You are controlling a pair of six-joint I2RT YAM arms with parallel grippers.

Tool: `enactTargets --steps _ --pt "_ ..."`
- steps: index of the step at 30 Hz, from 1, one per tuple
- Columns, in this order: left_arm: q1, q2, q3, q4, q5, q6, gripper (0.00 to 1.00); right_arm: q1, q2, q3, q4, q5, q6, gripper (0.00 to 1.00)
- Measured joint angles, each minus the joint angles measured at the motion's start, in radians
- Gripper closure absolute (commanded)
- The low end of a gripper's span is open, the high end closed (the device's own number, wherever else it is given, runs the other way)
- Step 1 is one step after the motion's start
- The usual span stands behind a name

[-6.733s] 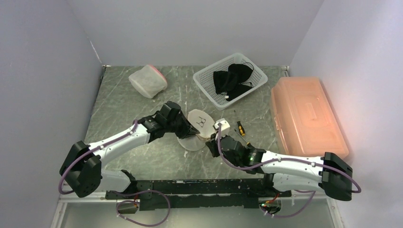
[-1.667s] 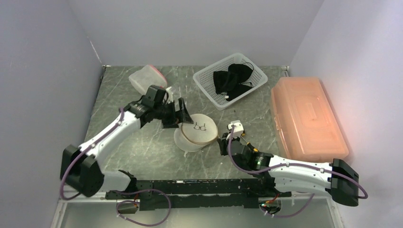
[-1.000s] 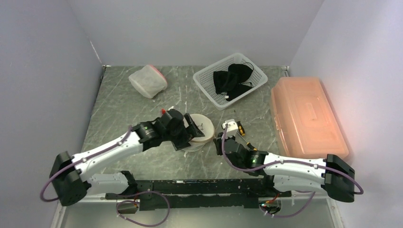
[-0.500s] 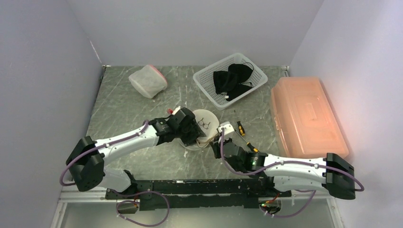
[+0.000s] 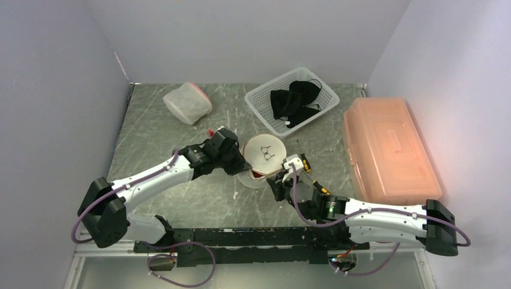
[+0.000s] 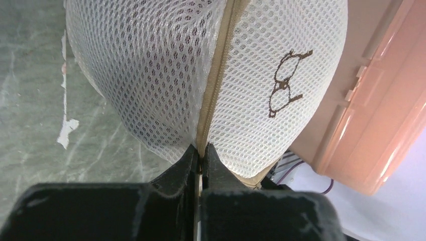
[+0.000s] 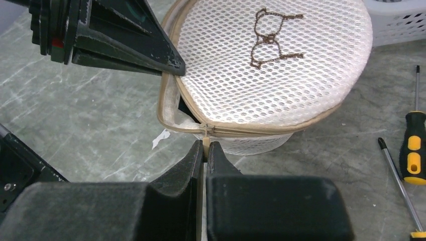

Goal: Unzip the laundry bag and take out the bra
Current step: Unzip the laundry bag at the center of the board.

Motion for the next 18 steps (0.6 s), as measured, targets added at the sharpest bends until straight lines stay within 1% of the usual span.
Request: enactTargets --steps 9,14,18 --pt "0.096 -0.018 0.005 -0.003 0.097 0.179 0.97 0.001 -0.02 -0.021 -0.03 0.06 0.002 1.0" --pt "0.148 -0.041 0.005 -0.019 0.137 0.246 0.97 -0.007 -0.011 -0.026 -0.051 0.098 0.018 1.0" --pt "0.169 -0.045 0.005 -0.035 0.158 0.293 0.97 -0.016 -0.002 -0.026 -0.057 0.13 0.04 1.0"
